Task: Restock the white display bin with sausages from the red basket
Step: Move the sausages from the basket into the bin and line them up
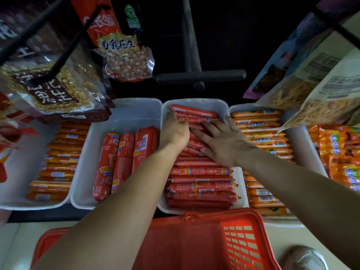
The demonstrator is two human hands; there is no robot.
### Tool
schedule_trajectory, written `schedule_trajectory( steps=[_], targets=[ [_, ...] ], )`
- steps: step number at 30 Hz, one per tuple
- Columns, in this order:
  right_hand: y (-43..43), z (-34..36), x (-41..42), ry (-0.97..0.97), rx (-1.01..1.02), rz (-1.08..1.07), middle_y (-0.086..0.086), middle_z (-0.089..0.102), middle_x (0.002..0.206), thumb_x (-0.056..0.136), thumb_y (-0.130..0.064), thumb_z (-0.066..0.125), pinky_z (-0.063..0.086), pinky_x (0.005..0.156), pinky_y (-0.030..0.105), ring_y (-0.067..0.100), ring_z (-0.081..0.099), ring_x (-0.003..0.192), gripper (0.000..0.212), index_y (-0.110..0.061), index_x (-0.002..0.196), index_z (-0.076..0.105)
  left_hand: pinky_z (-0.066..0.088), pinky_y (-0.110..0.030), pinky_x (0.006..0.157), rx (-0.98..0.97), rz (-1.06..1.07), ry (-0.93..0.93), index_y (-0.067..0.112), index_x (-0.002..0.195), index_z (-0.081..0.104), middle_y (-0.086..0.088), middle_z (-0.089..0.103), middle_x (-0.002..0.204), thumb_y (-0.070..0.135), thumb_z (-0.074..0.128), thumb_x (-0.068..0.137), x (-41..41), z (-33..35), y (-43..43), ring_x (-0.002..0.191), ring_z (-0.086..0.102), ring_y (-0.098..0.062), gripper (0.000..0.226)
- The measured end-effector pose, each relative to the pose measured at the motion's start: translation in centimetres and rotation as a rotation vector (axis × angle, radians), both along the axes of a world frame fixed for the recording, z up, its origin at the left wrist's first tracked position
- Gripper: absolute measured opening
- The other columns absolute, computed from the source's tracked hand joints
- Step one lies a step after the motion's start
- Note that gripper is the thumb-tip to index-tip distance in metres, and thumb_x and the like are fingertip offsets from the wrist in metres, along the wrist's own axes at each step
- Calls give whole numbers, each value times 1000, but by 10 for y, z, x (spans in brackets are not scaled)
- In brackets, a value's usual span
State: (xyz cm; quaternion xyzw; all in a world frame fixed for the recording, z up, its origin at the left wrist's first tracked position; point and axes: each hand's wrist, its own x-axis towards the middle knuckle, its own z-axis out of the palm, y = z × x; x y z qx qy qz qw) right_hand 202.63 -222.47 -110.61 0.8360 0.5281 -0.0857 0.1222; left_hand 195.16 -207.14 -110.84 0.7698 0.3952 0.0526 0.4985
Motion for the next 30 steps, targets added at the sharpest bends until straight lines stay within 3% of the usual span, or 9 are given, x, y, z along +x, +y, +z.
schedule_trajectory(
  steps=[3, 6, 12, 15, 21, 23, 26, 28, 30],
  targets=[
    [-1, 3, 5, 51, 59, -38, 9, 5, 167, 98, -61, 21, -6, 122, 52, 28, 3, 153, 65, -41, 158, 3, 49, -39, 98, 75, 38, 28, 22, 148, 35, -9, 55, 139, 25, 41, 98, 14, 6, 6, 114, 61, -26, 50],
    [6, 3, 7, 3, -40, -29, 12, 2, 167, 98, -62, 13, -12, 120, 54, 27, 2, 154, 69, -35, 158, -6, 40, -42, 112, 108, -62, 146, 20, 159, 17, -10, 35, 158, 25, 39, 101, 20, 0, 4, 136, 47, -28, 61],
    [10, 1, 7, -25, -42, -79, 13, 6, 167, 95, -64, 16, -10, 121, 52, 27, 4, 153, 79, -23, 159, -3, 45, -32, 100, 151, -46, 84, 28, 142, 47, -2, 58, 137, 21, 41, 100, 17, -11, 10, 114, 60, -23, 43],
    [10, 1, 7, -5, -45, -171, 17, -1, 166, 93, -69, 17, -6, 121, 53, 31, -3, 153, 86, -18, 159, -3, 49, -32, 96, 90, 18, 60, 33, 149, 41, -1, 59, 138, 25, 44, 101, 15, -13, 11, 110, 63, -23, 49],
    [12, 2, 6, 16, -16, -172, 11, 5, 167, 94, -68, 17, -8, 120, 57, 28, 5, 153, 81, -22, 160, 2, 21, -36, 123, 156, -209, 186, 22, 161, 11, 5, 2, 168, 22, 40, 104, 11, -7, 8, 152, 19, -21, 63],
    [7, 3, -2, 63, 55, -108, 6, 11, 167, 96, -67, 13, -11, 120, 55, 27, 8, 153, 76, -27, 159, 3, 22, -36, 123, 119, -127, 67, 22, 159, 22, -1, 20, 166, 20, 43, 104, 5, 1, 6, 150, 26, -21, 59],
    [4, 2, -13, 156, -39, -56, 2, -7, 167, 92, -72, 2, -15, 120, 52, 30, -5, 154, 74, -38, 155, -15, 49, -43, 103, 0, 19, -74, 35, 146, 42, 1, 62, 135, 24, 47, 99, -21, 6, -8, 117, 63, -22, 48],
    [6, -2, -13, 118, -118, -60, 1, -19, 165, 89, -76, -2, -16, 119, 53, 31, -16, 152, 75, -41, 150, -27, 54, -43, 96, -95, 36, -57, 37, 139, 47, 2, 67, 121, 27, 47, 96, -41, 3, -24, 104, 68, -22, 44],
    [8, -5, -13, 86, -131, -59, 1, -20, 165, 89, -76, 0, -15, 119, 53, 31, -17, 152, 74, -42, 148, -30, 48, -35, 101, -143, 5, 44, 37, 151, 34, 5, 59, 134, 25, 46, 100, -55, -1, -35, 112, 63, -22, 54]
  ],
)
